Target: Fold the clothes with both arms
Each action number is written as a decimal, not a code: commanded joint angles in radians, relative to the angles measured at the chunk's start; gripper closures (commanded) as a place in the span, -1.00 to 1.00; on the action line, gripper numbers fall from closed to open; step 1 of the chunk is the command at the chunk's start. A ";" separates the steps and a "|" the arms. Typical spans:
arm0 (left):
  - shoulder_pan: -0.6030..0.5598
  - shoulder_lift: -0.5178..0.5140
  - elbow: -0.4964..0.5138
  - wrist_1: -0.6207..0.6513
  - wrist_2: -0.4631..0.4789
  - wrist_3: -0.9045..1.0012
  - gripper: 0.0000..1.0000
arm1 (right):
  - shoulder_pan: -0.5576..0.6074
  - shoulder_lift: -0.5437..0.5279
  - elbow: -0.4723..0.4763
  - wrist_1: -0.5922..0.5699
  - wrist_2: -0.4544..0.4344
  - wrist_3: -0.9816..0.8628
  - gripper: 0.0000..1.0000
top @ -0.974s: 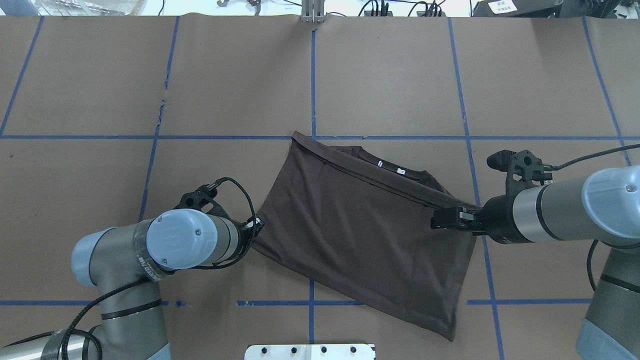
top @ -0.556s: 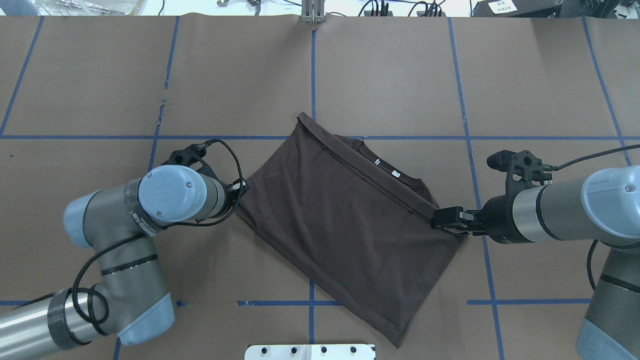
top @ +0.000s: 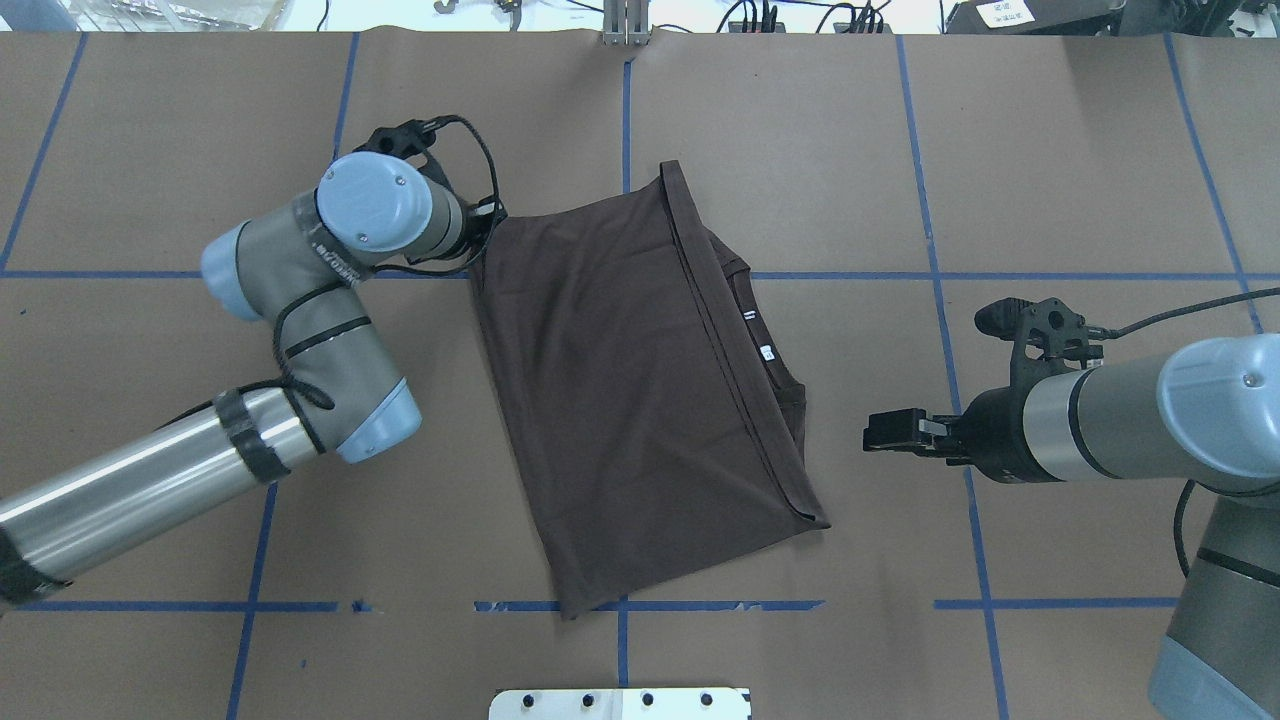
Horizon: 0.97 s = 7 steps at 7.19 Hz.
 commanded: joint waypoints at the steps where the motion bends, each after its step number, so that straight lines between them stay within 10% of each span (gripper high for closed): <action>1: -0.032 -0.148 0.226 -0.161 0.002 0.126 1.00 | -0.001 0.001 -0.005 0.000 -0.008 0.000 -1.00; 3: -0.032 -0.181 0.308 -0.240 0.024 0.141 1.00 | -0.001 0.002 -0.020 0.000 -0.009 0.000 -1.00; 4: -0.030 -0.179 0.316 -0.249 0.036 0.144 -0.98 | 0.001 0.023 -0.034 0.000 -0.014 0.000 -1.00; 7: -0.084 -0.175 0.290 -0.225 -0.011 0.255 -1.00 | -0.001 0.059 -0.064 -0.014 -0.014 0.000 -1.00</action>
